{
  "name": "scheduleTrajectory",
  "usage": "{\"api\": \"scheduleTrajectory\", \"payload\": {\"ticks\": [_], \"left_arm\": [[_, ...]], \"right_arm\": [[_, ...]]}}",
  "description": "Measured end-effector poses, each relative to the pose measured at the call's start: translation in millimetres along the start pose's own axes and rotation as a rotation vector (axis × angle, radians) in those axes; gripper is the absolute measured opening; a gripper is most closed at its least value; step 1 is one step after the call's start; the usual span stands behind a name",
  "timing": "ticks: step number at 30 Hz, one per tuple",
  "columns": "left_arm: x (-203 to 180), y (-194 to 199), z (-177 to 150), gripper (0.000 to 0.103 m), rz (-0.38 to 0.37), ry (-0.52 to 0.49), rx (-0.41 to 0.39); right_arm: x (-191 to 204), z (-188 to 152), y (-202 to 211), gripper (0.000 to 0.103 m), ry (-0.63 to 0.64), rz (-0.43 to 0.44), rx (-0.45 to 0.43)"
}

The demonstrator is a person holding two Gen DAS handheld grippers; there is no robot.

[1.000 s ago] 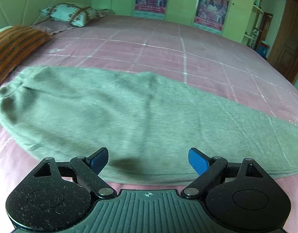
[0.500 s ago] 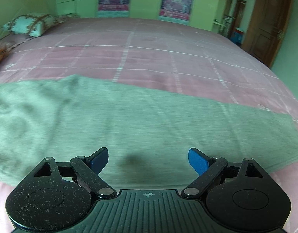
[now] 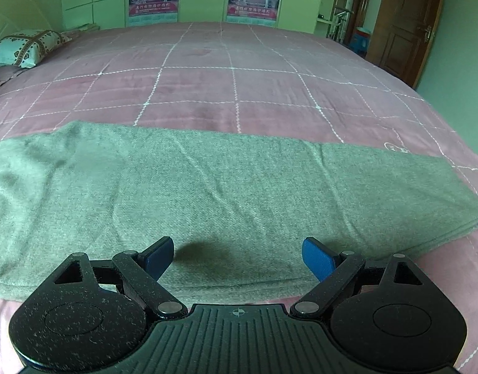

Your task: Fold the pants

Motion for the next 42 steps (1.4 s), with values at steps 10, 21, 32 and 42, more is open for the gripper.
{"api": "scheduleTrajectory", "payload": {"ticks": [10,21,32,42], "left_arm": [[-21,-3,7,0.089,-0.027,-0.013,-0.013],[-50,-25,-25,0.091,0.046,-0.057,0.017],[-50,-22,-31,0.092,0.014,-0.025,-0.011],[-42,-11,-24,0.093,-0.011,-0.038,-0.033]], "right_arm": [[-10,-6,9,0.02,0.019,-0.031,0.0],[0,-10,-17,0.006,0.151,-0.108,0.022],[-12,-8,-10,0.014,0.043,-0.054,-0.015],[45,1,-9,0.008,0.279,-0.101,-0.016]]}}
Point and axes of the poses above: each gripper's, at about its wrist camera, not at the fingertips, and y roughly against the way its jaws point, x to its left, z to its top, the point moved 6 cm from there along -y, roughly the way its jaws point, and after that the axes turned 8 degrees about y, right-handed, at the moved point
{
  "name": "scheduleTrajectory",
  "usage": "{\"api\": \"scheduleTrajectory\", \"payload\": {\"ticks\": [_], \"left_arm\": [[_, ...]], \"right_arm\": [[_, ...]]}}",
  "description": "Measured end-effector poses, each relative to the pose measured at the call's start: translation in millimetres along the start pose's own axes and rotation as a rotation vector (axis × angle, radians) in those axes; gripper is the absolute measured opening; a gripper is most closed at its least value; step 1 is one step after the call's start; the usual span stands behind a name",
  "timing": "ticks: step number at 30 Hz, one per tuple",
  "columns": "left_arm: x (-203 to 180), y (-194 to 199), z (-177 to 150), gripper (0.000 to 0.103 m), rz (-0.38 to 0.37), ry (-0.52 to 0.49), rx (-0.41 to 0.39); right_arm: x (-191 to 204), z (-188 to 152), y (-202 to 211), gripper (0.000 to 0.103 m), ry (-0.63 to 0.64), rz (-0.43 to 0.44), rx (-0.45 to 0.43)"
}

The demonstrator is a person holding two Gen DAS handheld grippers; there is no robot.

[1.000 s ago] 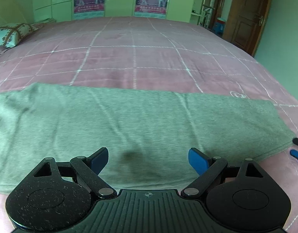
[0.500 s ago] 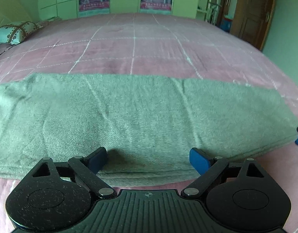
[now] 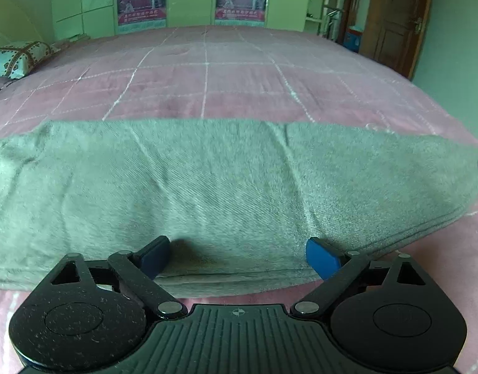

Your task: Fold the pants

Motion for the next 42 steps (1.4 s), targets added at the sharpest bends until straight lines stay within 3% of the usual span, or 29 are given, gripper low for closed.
{"api": "scheduleTrajectory", "payload": {"ticks": [3,6,9,13,15,17,18,19,20,22,28,30,33,35,37,38,39,40,42], "left_arm": [[45,27,8,0.093,0.003,0.026,-0.062],[121,53,13,0.093,0.081,0.088,-0.116],[205,78,18,0.093,0.183,0.143,-0.151],[301,106,15,0.094,0.283,0.259,-0.173],[334,113,8,0.094,0.313,0.304,-0.177],[356,113,0,0.094,0.325,0.338,-0.166],[365,111,-5,0.094,0.33,0.35,-0.162],[370,112,-8,0.094,0.328,0.359,-0.165],[372,112,-10,0.094,0.317,0.366,-0.169],[368,106,-10,0.094,0.275,0.375,-0.161],[286,60,18,0.091,0.052,0.318,-0.098],[264,40,24,0.083,0.03,0.299,-0.041],[250,13,24,0.078,0.042,0.324,0.04],[243,6,25,0.078,0.027,0.346,0.041],[238,-2,29,0.078,-0.047,0.407,0.036],[236,-7,30,0.07,-0.095,0.447,0.037],[235,-12,30,0.028,-0.133,0.484,0.049],[238,-13,29,0.018,-0.101,0.503,0.05],[241,2,34,0.016,-0.121,0.516,-0.051]], "right_arm": [[55,6,13,0.008,0.16,0.029,-0.028],[125,-4,17,0.008,0.346,0.074,-0.032],[205,-36,10,0.008,0.534,0.131,-0.03],[300,-109,-11,0.008,0.697,0.228,0.01],[335,-159,-25,0.009,0.735,0.289,0.083],[359,-215,-41,0.015,0.784,0.34,0.152],[365,-251,-52,0.023,0.82,0.367,0.222],[369,-281,-61,0.014,0.838,0.364,0.344],[368,-303,-63,0.012,0.839,0.368,0.436],[362,-304,-40,0.016,0.802,0.426,0.348],[307,-229,-31,0.019,0.621,0.314,0.276],[289,-204,-30,0.021,0.595,0.288,0.26],[265,-187,-19,0.022,0.597,0.262,0.226],[249,-188,-18,0.022,0.58,0.248,0.225],[236,-187,-21,0.022,0.562,0.238,0.227],[231,-190,-22,0.022,0.558,0.234,0.228],[223,-190,-18,0.022,0.551,0.227,0.228],[224,-193,-23,0.022,0.544,0.224,0.228],[222,-187,-21,0.021,0.54,0.211,0.198]]}}
Point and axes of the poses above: each gripper's, at about its wrist camera, not at the fingertips, and y roughly against the way its jaws point, x to its left, z to its top, the point moved 6 cm from there along -y, roughly the way its jaws point, and after that the axes turned 8 degrees about y, right-handed, at the moved point
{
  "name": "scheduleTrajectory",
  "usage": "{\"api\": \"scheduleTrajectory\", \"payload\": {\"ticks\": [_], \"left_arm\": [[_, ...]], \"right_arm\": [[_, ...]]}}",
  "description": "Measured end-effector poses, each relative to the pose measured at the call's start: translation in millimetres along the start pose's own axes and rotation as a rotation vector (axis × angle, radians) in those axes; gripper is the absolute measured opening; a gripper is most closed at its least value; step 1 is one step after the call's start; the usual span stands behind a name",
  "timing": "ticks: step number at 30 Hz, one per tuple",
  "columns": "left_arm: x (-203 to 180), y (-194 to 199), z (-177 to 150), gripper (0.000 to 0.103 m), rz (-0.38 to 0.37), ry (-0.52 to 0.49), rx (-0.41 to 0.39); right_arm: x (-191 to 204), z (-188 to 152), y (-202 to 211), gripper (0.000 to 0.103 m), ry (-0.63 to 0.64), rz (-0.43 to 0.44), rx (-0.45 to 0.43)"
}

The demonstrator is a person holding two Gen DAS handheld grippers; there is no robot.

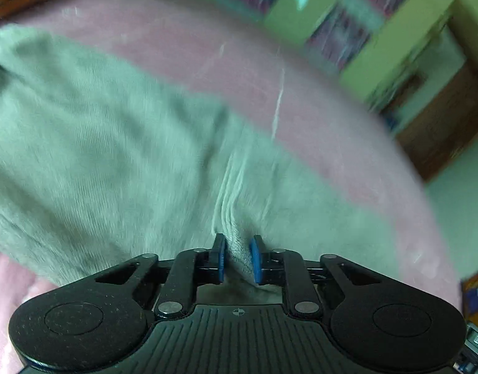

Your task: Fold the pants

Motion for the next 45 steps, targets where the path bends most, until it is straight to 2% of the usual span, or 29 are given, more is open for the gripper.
{"api": "scheduleTrajectory", "payload": {"ticks": [2,4,6,7,8,9,10,12,13,15,17,18,19,21,24,28,30,32,33,34,35,36,38,39,41,42,45], "left_arm": [[-2,16,-2,0.016,0.022,-0.058,-0.053],[6,5,-15,0.016,0.078,-0.075,0.004],[14,-8,-25,0.019,0.097,-0.091,0.015],[12,-10,-25,0.02,0.097,-0.092,0.008],[10,-8,-22,0.025,0.1,-0.084,0.0],[7,-3,-19,0.037,0.113,-0.089,-0.021],[3,5,-12,0.056,0.136,-0.118,-0.068],[-7,16,-4,0.069,0.143,-0.157,-0.159],[-12,17,4,0.069,0.13,-0.167,-0.165],[-21,9,6,0.069,0.112,-0.176,-0.143],[-26,-2,4,0.069,0.099,-0.173,-0.114],[-30,-9,2,0.069,0.097,-0.18,-0.098],[-28,-6,-2,0.069,0.093,-0.19,-0.088],[-34,-7,-4,0.069,0.09,-0.219,-0.096],[-39,-15,3,0.069,0.115,-0.252,-0.097],[-38,-37,18,0.069,0.198,-0.272,-0.082],[-32,-57,20,0.069,0.24,-0.287,-0.035],[-31,-65,19,0.073,0.244,-0.314,-0.025],[-33,-64,21,0.073,0.245,-0.32,-0.02],[-35,-59,23,0.073,0.231,-0.315,-0.026],[-35,-51,27,0.073,0.22,-0.308,-0.052],[-32,-43,30,0.073,0.22,-0.301,-0.072],[-19,-18,35,0.073,0.193,-0.275,-0.116],[-10,-2,37,0.073,0.176,-0.262,-0.138],[16,32,41,0.073,0.163,-0.259,-0.19],[31,48,42,0.073,0.181,-0.264,-0.212],[79,89,42,0.073,0.304,-0.315,-0.23]], "right_arm": [[-2,12,10,0.02,-0.004,-0.013,-0.056],[-4,22,19,0.017,0.021,-0.033,-0.1],[-6,20,8,0.013,0.058,-0.051,-0.064],[-9,11,-9,0.013,0.068,-0.072,0.011],[-12,-2,-29,0.012,0.089,-0.093,0.111],[-14,-11,-42,0.011,0.124,-0.11,0.166],[-13,-9,-43,0.011,0.147,-0.115,0.156],[-11,4,-30,0.014,0.132,-0.11,0.108],[-9,14,-18,0.014,0.131,-0.104,0.044],[-5,23,-13,0.014,0.153,-0.092,0.009],[4,13,-28,0.016,0.204,-0.062,0.062],[10,-2,-46,0.016,0.262,-0.054,0.144],[11,-14,-56,0.016,0.313,-0.078,0.174],[16,-14,-57,0.015,0.365,-0.099,0.151],[11,18,-46,0.015,0.282,-0.064,0.059],[-13,59,-72,0.017,0.236,-0.127,0.072],[-19,72,-85,0.017,0.234,-0.133,0.057],[-24,77,-103,0.015,0.247,-0.146,0.066],[-31,72,-118,0.015,0.236,-0.158,0.111],[-39,65,-135,0.015,0.217,-0.157,0.187],[-38,66,-136,0.015,0.223,-0.157,0.183],[-35,69,-130,0.02,0.226,-0.154,0.164],[-27,80,-105,0.024,0.204,-0.113,0.062],[-27,81,-95,0.029,0.188,-0.103,0.037],[-28,74,-80,0.033,0.158,-0.078,0.038],[-30,70,-71,0.033,0.151,-0.065,0.03],[-34,54,-51,0.035,0.133,-0.062,0.033]]}}
Point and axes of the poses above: each gripper's, at about its wrist camera, not at the fingertips, and y roughly against the way its jaws point, x to its left, z to its top, the point moved 6 cm from there along -y, roughly the way its jaws point, and after that the axes turned 8 degrees about y, right-handed, at the moved point
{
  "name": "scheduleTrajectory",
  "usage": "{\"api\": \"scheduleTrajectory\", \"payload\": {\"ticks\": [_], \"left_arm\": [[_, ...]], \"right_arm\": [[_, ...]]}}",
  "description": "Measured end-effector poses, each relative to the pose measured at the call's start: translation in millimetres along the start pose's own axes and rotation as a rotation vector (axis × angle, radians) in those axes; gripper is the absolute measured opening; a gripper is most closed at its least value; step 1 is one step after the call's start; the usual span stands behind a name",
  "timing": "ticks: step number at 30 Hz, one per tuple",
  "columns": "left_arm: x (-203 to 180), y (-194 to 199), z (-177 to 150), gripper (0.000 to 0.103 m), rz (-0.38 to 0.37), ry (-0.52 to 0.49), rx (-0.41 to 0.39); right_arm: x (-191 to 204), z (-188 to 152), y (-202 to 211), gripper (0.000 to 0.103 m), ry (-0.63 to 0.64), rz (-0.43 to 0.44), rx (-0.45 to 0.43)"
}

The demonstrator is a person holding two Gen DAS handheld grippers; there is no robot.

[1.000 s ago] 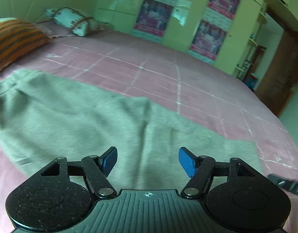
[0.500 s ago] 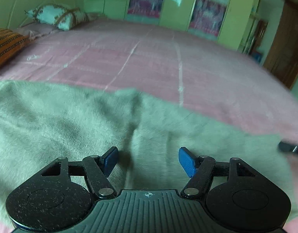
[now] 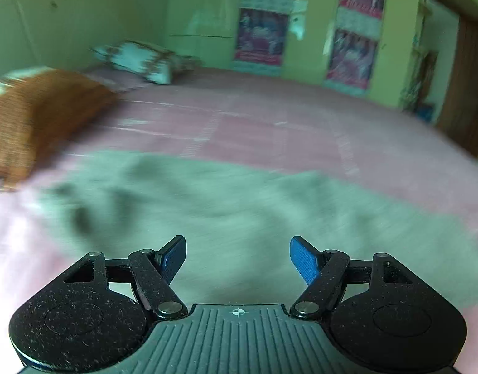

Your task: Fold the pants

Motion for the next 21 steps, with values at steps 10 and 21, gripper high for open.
{"api": "scheduleTrajectory", "payload": {"ticks": [10,21], "left_arm": [[155,-83,4,0.073,-0.244,0.473,0.205],[190,-99,13,0.037,-0.346,0.585,0.066]], "right_arm": [[68,-27,7,0.035,-0.08,0.063,0.039],[168,-21,-2,0.038,0.135,0.095,0.058]]}}
Point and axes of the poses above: each gripper's, at about its wrist camera, not at the fingertips, and y roughly against the way its jaws point, x to its left, z to its top, the point moved 6 cm from there along -y, roughly the way its jaws point, and after that the axes turned 8 degrees about y, right-handed, at the moved point
